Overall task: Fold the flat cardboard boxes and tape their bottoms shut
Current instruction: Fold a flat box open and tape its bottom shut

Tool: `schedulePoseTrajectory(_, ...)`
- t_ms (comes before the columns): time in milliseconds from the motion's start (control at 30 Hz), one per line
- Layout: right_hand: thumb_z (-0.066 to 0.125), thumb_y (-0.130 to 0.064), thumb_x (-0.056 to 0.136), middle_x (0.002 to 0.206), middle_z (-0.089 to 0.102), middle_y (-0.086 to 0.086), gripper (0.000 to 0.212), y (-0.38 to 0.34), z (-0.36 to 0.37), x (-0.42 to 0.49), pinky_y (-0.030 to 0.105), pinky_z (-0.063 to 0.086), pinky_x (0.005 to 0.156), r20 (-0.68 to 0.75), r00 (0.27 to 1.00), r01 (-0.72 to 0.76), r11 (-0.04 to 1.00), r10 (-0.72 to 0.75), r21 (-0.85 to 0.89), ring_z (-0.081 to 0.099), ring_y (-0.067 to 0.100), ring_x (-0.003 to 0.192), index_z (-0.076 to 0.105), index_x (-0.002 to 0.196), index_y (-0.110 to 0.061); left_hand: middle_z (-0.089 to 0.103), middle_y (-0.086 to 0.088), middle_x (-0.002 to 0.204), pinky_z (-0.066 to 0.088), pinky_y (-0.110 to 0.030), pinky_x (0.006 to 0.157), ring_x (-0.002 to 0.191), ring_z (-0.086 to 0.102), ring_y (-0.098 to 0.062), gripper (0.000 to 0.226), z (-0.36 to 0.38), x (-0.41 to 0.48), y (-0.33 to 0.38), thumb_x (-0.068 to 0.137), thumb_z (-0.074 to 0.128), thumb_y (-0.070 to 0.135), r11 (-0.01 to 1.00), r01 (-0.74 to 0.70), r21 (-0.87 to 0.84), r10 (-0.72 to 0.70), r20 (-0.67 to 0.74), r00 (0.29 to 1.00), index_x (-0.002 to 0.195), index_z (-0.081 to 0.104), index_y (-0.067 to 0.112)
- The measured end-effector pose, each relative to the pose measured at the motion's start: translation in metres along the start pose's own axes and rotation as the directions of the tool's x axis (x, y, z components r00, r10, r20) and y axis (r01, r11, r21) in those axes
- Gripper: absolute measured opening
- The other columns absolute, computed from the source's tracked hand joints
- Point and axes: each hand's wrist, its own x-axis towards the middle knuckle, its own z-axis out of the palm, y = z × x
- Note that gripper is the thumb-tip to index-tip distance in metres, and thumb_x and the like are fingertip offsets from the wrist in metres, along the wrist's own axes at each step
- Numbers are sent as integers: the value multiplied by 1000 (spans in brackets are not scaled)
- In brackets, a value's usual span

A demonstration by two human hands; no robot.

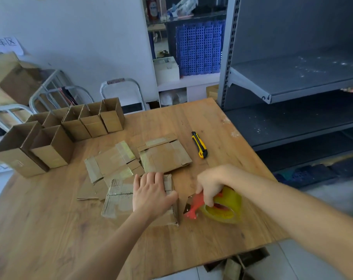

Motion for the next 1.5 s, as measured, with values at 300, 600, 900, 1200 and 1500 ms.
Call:
schedulePoseTrajectory(300, 73, -21, 72, 101, 73, 3, 51, 109, 81, 13, 36, 54, 76, 13, 999, -31, 360, 51, 932, 65, 19, 81, 66, 118, -41, 41, 4, 131, 6, -44, 118, 131, 30, -18, 80, 2, 2, 0, 67, 12, 64, 1000, 11, 28, -11, -12, 1000, 132, 37, 24)
schedulePoseTrajectory(600, 70, -19, 77, 102, 72, 8, 48, 114, 112, 31, 40, 52, 81, 15, 997, -33, 223, 79, 974, 66, 24, 94, 62, 116, -46, 40, 3, 133, 3, -43, 119, 133, 28, -19, 85, 1, 1, -2, 67, 8, 65, 999, 19, 34, -19, 2, 1000, 135, 36, 23)
schedulePoseTrajectory(900, 68, -17, 85, 103, 74, 6, 29, 109, 114, 30, 44, 57, 88, -33, 992, -14, 374, 119, 927, 71, 25, 97, 68, 112, -26, 40, 4, 136, 5, -42, 119, 134, 27, -18, 85, 0, 0, -2, 67, 8, 66, 999, 20, 41, -20, 3, 1000, 136, 36, 23)
schedulePoseTrajectory(1200, 71, -23, 82, 66, 61, -1, 24, 97, 116, 35, 26, 44, 57, -268, 919, -30, 730, 289, 683, 58, 13, 59, 57, 64, -18, 40, 4, 136, 6, -42, 119, 134, 28, -17, 88, -1, 0, 1, 66, 9, 67, 999, 22, 27, -22, 3, 1000, 138, 35, 24)
schedulePoseTrajectory(1500, 63, -26, 91, 114, 67, 6, 28, 69, 105, 23, 34, 53, 83, -368, 820, -158, 791, 438, 591, 63, 23, 102, 63, 116, -12, 41, 4, 135, 6, -42, 119, 133, 29, -18, 85, -1, -1, -1, 69, 10, 68, 1000, 7, 21, -7, 4, 1000, 136, 36, 23)
